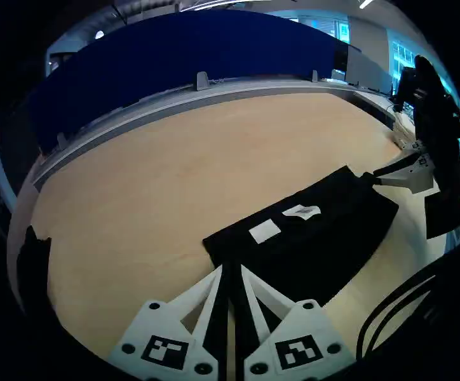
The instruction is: Fold towel
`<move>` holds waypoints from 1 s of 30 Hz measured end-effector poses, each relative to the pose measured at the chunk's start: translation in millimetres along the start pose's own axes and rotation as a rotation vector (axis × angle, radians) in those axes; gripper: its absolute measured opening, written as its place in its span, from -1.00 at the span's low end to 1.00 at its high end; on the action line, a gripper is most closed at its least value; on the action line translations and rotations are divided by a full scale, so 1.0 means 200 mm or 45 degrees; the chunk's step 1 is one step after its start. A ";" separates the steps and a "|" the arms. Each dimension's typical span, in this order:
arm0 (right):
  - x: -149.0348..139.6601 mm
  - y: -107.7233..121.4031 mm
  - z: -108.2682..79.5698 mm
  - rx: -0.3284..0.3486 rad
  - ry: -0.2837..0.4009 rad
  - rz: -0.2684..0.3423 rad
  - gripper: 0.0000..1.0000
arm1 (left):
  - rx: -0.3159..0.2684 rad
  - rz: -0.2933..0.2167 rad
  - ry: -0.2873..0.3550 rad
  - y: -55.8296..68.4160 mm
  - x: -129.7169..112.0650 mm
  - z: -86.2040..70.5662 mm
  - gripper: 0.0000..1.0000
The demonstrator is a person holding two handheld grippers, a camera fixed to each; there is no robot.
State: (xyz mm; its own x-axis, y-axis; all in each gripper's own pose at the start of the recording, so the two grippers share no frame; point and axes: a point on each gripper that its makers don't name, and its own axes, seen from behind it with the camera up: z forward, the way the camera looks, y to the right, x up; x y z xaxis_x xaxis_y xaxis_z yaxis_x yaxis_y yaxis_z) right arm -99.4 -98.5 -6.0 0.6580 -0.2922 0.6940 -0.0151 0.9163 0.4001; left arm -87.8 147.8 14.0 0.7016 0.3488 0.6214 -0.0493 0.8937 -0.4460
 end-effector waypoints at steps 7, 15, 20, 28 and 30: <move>0.00 0.02 0.04 -0.027 -0.010 -0.008 -0.58 | 0.018 0.023 -0.010 -0.01 0.00 0.05 -0.81; -0.02 0.04 0.07 -0.062 -0.024 -0.032 -0.26 | 0.045 0.040 -0.010 -0.05 0.02 0.09 -0.62; -0.01 0.06 0.07 -0.084 -0.024 -0.038 -0.07 | 0.062 0.042 -0.011 -0.08 0.02 0.11 -0.47; 0.01 0.12 0.07 -0.146 -0.016 -0.035 0.41 | 0.101 0.004 -0.027 -0.14 0.03 0.12 0.43; 0.02 0.13 0.07 -0.160 -0.008 -0.032 0.44 | 0.113 -0.008 -0.025 -0.16 0.03 0.11 0.63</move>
State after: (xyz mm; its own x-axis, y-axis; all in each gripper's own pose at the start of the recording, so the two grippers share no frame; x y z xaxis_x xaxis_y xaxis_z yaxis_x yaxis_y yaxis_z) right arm -107.8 -79.4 16.3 0.6522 -0.3170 0.6885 0.0961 0.9356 0.3398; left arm -97.4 126.9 46.9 0.6882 0.3478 0.6367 -0.1084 0.9170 -0.3839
